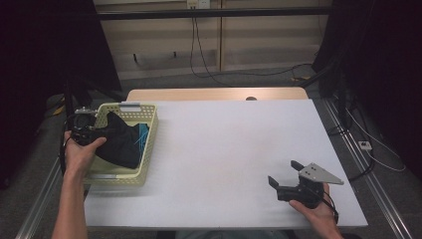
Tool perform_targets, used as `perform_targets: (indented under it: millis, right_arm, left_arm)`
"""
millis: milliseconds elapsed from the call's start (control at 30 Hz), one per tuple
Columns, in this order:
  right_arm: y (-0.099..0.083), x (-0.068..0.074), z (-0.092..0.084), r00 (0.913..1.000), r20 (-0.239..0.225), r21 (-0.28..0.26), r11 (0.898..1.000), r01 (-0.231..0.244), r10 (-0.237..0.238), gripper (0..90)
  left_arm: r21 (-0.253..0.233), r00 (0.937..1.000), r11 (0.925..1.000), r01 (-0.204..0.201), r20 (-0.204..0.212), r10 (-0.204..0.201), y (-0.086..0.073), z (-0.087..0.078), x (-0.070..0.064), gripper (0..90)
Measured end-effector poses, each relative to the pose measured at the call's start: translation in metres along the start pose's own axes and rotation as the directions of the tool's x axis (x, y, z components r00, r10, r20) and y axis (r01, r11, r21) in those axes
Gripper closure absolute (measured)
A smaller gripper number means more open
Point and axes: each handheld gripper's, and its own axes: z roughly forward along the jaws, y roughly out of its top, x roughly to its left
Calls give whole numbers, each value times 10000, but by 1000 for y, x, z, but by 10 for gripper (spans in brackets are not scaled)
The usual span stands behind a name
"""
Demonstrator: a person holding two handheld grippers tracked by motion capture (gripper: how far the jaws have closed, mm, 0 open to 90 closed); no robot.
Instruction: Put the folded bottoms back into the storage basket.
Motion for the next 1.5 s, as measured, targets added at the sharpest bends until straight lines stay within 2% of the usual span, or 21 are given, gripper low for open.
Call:
perform_targets:
  millis: [100, 267, 400, 600, 700, 767, 800, 1000, 1067, 1200, 1233, 1400, 1500]
  right_arm:
    - [0, -1, 0, 10000, 22, -23, 10000, -48, 48, 42]
    - [0, -1, 0, 10000, 21, -21, 10000, -46, 46, 42]
    - [0, 0, -1, 10000, -5, -44, 10000, -39, 39, 42]
    - [0, -1, -1, 10000, 3, -33, 10000, -45, 45, 42]
    - [0, 0, 0, 10000, -10, 13, 10000, 12, -12, 42]
    - [0, 0, 0, 10000, -27, 20, 10000, -8, 8, 42]
    - [0, 0, 0, 10000, -26, 15, 10000, -3, 3, 42]
    - [0, -1, 0, 10000, 8, 17, 10000, -2, 2, 42]
    - [0, 0, -1, 10000, -34, 27, 10000, -11, 11, 42]
    - [0, 0, -1, 10000, -25, 24, 10000, 2, -1, 42]
    - [0, 0, -1, 10000, -37, 18, 10000, -1, 1, 42]
    - [0, 0, 0, 10000, -50, 16, 10000, -3, 4, 42]
    - [0, 0, 0, 10000, -44, 1, 10000, -20, 20, 42]
  left_arm:
    - [-85, 10000, 9999, -89, -34, 89, 3, 4, -2, 749]
    - [-183, 9994, 9997, -145, 305, 150, 8, 12, -7, 749]
    - [-189, 9993, 9997, -180, 338, 186, 8, 13, -8, 745]
    - [385, 9977, 9992, -114, -659, 139, 2, 3, -1, 713]
    - [375, 9963, 9993, 24, -863, 8, -1, 5, 0, 700]
    - [629, 9917, 9979, -130, -1269, 209, -2, 7, -2, 678]
    - [734, 9900, 9973, -85, -1400, 187, -2, 8, -3, 673]
    - [698, 9809, 9976, 5, -1940, 131, -6, 6, -3, 611]
    - [806, 9802, 9967, 26, -1975, 135, -7, 5, -3, 569]
    - [670, 9756, 9977, 100, -2197, 50, -7, 1, -6, 493]
    - [630, 9752, 9980, 84, -2212, 58, -7, 0, -6, 501]
    - [46, 9768, 9999, -144, -2135, 150, -1, -8, -13, 419]
    - [-221, 9775, 9996, -169, -2108, 118, 3, -9, -16, 334]
